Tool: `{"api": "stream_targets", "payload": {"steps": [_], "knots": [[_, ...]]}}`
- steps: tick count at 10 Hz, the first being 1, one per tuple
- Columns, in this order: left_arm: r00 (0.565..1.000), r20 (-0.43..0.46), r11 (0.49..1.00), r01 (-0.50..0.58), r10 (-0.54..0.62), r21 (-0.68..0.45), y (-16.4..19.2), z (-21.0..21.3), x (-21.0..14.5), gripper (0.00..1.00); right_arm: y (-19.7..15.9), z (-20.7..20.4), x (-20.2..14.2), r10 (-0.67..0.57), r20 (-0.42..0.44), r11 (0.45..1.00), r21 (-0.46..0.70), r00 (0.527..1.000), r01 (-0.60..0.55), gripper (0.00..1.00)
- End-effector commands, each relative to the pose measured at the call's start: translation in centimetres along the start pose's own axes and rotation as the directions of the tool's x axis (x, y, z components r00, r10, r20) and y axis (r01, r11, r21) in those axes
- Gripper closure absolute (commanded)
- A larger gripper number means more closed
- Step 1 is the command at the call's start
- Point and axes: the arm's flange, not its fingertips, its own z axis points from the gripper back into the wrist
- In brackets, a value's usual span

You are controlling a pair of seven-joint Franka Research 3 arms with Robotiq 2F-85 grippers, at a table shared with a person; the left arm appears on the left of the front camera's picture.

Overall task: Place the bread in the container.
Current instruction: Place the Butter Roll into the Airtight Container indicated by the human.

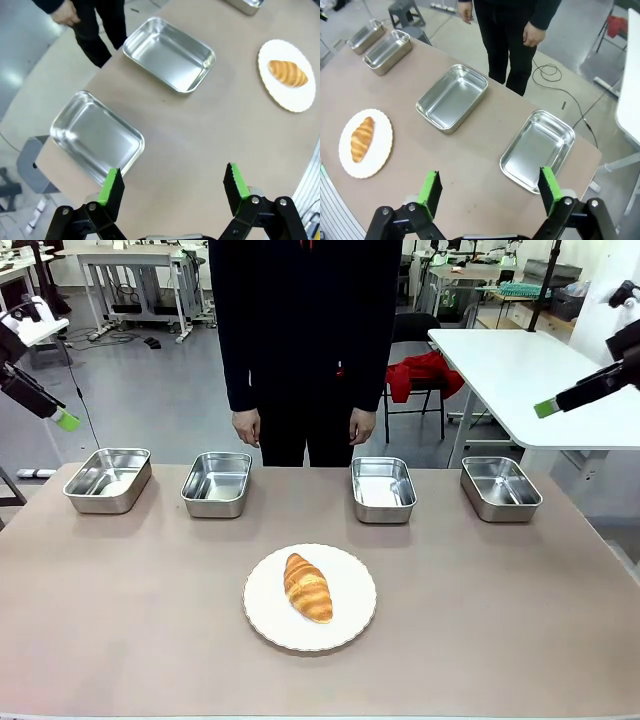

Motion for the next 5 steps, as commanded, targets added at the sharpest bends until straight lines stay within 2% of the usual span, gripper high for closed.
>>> {"api": "stream_targets", "payload": {"steps": [1,4,5], "knots": [[0.999,-0.021,0.999,-0.046,0.046,-0.021,-1.6,-0.4,1.6,0.0,0.6,-0.4,1.4,-0.007,-0.025,1.0,-0.018,1.0,0.007,0.0],[0.999,-0.026,1.0,-0.019,0.019,-0.007,-1.1,-0.6,1.1,0.0,0.6,-0.5,0.7,0.014,-0.017,1.0,-0.01,1.0,-0.014,0.0],[0.999,0.016,0.999,-0.039,0.039,-0.015,0.4,1.3,0.1,0.0,-1.7,1.5,0.0,0.044,0.026,0.999,-0.004,0.999,-0.043,0.0]]}}
